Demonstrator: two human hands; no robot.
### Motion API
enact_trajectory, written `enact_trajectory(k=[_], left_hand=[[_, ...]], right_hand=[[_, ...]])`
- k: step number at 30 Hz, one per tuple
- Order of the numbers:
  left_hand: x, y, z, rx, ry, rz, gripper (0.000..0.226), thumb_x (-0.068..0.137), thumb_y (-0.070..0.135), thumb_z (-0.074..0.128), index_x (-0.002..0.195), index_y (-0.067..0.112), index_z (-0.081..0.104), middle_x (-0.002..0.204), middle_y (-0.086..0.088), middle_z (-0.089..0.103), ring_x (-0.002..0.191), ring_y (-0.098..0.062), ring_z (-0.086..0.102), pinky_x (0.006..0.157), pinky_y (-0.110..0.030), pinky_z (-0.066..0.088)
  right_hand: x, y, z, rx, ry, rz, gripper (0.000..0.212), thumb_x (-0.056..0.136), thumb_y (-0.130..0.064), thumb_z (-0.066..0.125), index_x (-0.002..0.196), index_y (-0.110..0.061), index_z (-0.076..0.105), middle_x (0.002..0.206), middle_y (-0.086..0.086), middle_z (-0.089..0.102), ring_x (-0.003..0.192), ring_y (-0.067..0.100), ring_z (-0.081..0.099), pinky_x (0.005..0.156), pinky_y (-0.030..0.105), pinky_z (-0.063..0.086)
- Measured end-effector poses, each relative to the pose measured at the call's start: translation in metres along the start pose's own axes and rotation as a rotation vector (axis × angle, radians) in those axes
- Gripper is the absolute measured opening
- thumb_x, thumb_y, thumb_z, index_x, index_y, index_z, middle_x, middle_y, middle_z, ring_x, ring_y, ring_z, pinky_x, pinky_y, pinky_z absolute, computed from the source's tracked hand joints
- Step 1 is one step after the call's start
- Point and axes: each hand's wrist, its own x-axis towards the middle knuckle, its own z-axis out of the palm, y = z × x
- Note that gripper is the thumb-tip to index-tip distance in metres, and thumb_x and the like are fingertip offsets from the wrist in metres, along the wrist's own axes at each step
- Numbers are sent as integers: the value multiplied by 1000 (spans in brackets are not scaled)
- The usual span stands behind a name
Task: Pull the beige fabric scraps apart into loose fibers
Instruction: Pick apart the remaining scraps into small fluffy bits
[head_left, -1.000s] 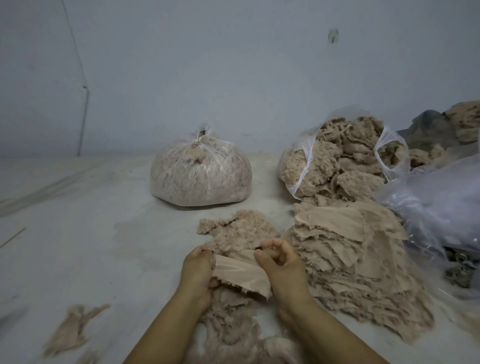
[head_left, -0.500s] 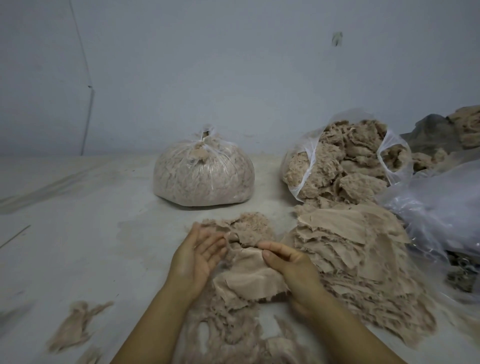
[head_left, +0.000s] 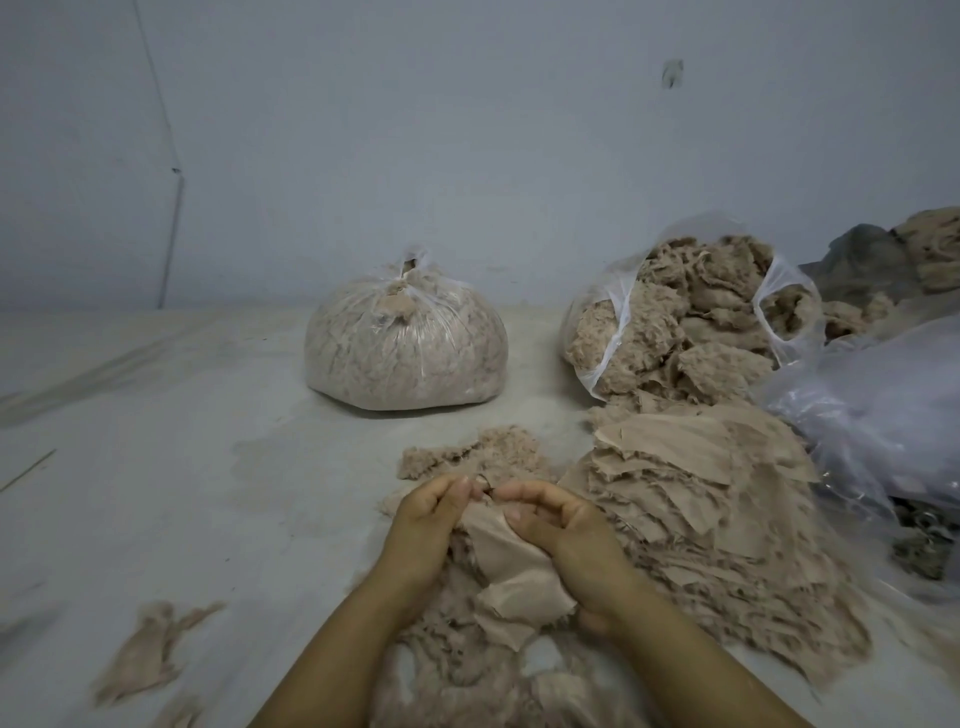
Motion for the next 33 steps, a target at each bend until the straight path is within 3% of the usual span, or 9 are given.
enact_trajectory(k=[3, 10, 15, 17, 20, 22, 25, 29, 33], left_hand=[[5, -1, -7, -137, 83, -78, 26, 97, 22, 48, 78, 12, 63, 76, -5, 66, 74, -19, 61, 71, -33, 48], [7, -4, -1, 44, 210, -56, 25, 97, 21, 49, 79, 13, 64, 84, -3, 67, 82, -18, 61, 79, -34, 49], [13, -3, -17, -11, 351, -73, 25, 98, 16, 47, 86, 11, 69, 87, -11, 71, 84, -26, 65, 75, -36, 55], [13, -2, -20, 42, 305, -35, 23, 97, 19, 50, 88, 15, 70, 94, -13, 71, 92, -26, 65, 86, -41, 53], [4, -2, -8, 318, 212, 146, 19, 95, 30, 52, 85, 27, 68, 103, 10, 64, 102, -9, 58, 91, -10, 40], [-2, 0, -2, 514, 215, 305, 16, 90, 47, 55, 92, 34, 65, 104, 20, 59, 104, 3, 50, 86, -2, 35], [-6, 7, 4, 294, 61, 183, 34, 77, 60, 63, 105, 41, 60, 108, 25, 60, 100, 16, 53, 79, -3, 41], [-8, 8, 15, 142, -74, 86, 10, 89, 17, 61, 95, 19, 70, 95, 7, 72, 89, -3, 65, 73, -12, 48], [-12, 9, 19, -11, -76, 27, 17, 96, 10, 48, 80, 10, 54, 69, 1, 57, 69, -16, 51, 64, -25, 44]], right_hand=[[1, -5, -3, 98, 3, 42, 23, 85, 4, 61, 85, -15, 75, 88, 12, 74, 70, 20, 69, 58, 27, 56], [5, -7, -2, 158, 229, -24, 21, 84, 10, 59, 82, -8, 69, 69, 4, 68, 58, 12, 62, 53, 23, 53], [5, -12, -12, 33, 332, -42, 18, 91, 2, 56, 93, -12, 67, 78, 8, 67, 67, 22, 60, 58, 30, 51], [4, -10, -13, -65, 302, -12, 17, 92, -3, 57, 102, -14, 66, 83, 9, 69, 70, 21, 63, 57, 29, 51], [3, -7, -7, 65, 244, 24, 17, 93, -4, 56, 107, -10, 64, 82, 11, 70, 66, 16, 64, 52, 26, 52], [3, -8, -4, 195, 216, 16, 18, 94, -2, 53, 109, -7, 61, 81, 11, 71, 64, 18, 66, 50, 27, 54], [2, -9, -5, 291, 167, 29, 19, 94, -4, 51, 111, -6, 60, 87, 14, 73, 67, 21, 69, 51, 29, 55], [-1, -5, 0, 159, 103, -5, 27, 81, -25, 65, 100, -5, 66, 87, 14, 72, 75, 20, 69, 61, 27, 56], [-2, 1, 7, -40, 152, -106, 15, 87, -18, 65, 87, -3, 67, 76, 11, 70, 65, 14, 65, 56, 21, 52]])
